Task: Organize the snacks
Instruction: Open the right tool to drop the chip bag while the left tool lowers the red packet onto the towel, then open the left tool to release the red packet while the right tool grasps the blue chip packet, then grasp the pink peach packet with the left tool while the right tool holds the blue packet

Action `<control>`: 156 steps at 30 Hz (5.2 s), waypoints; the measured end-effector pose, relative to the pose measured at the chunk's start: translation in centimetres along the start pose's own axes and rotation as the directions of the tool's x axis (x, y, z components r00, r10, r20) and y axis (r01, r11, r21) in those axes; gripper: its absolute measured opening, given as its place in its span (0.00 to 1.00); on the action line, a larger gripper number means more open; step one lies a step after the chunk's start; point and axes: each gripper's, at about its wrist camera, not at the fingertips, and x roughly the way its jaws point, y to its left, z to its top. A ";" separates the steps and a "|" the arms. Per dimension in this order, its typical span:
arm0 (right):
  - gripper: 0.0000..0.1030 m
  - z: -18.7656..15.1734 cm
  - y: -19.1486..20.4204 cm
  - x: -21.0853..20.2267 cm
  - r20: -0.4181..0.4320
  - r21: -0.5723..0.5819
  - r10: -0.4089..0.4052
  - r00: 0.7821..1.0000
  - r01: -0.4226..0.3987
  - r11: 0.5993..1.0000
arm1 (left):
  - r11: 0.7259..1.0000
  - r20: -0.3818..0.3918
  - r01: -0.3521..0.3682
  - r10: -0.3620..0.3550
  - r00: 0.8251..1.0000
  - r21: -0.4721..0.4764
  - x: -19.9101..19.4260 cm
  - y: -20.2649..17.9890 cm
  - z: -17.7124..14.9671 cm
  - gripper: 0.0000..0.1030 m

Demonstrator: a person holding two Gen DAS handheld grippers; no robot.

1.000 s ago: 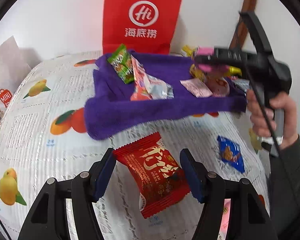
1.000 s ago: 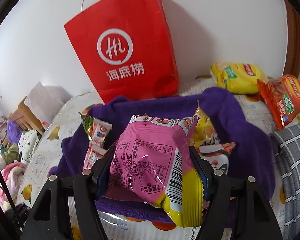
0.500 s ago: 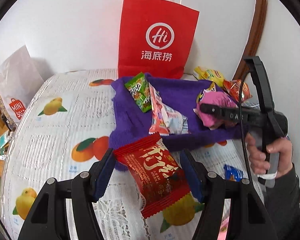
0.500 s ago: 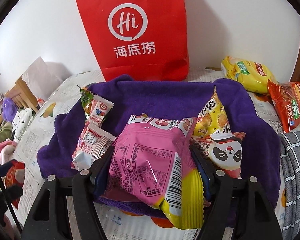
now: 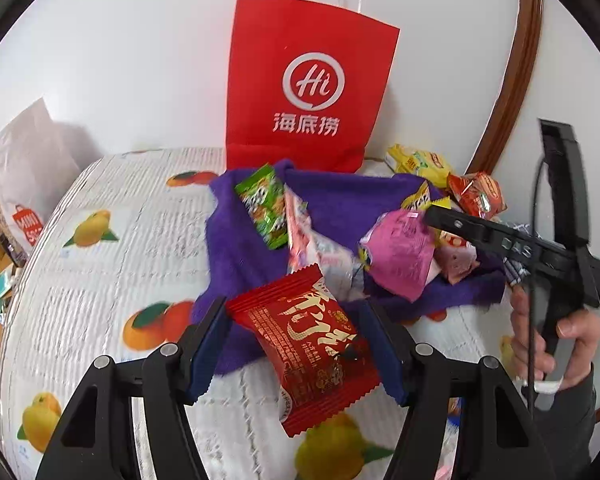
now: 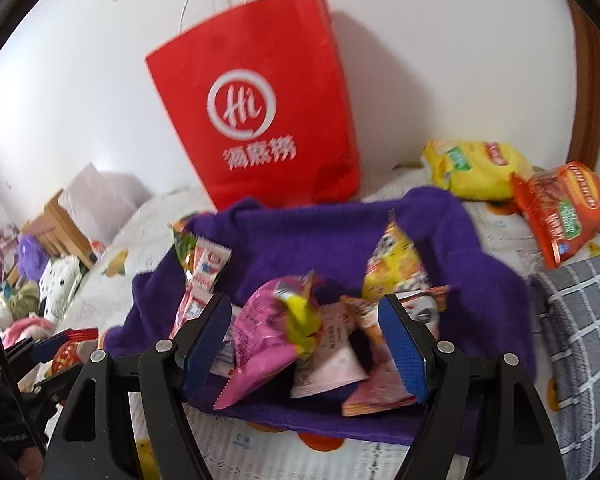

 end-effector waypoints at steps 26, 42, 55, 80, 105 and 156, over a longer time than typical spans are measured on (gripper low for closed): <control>0.70 0.1 -3.1 -2.3 0.055 0.050 -0.073 0.996 0.070 0.996 | 0.997 -0.039 0.034 -0.037 0.999 -0.067 10.7 -3.9 5.3 0.62; 0.70 -0.2 -2.9 -1.6 0.059 0.042 -0.065 0.996 0.063 0.997 | 0.993 -0.060 0.046 -0.053 0.997 -0.109 11.3 -3.5 4.9 0.70; 0.70 -1.0 -1.2 -1.6 0.100 -0.029 -0.002 0.995 0.004 1.000 | 0.982 -0.028 0.095 -0.101 0.994 -0.164 7.7 -1.5 3.4 0.72; 0.71 -10.9 0.3 -7.2 -0.021 -0.040 0.048 0.999 -0.048 0.998 | 0.980 0.009 0.165 -0.165 0.986 -0.113 3.1 -1.0 -0.5 0.72; 0.71 -15.4 5.3 -4.4 -0.200 -0.272 -0.053 0.978 -0.004 0.962 | 0.957 -0.004 0.237 -0.241 0.971 -0.168 2.9 -0.6 -0.2 0.72; 0.51 -16.4 -5.4 -10.0 -0.110 0.093 -0.222 0.969 0.232 0.968 | 0.848 -0.217 0.412 -0.356 0.909 0.334 -5.9 -6.4 -11.1 0.72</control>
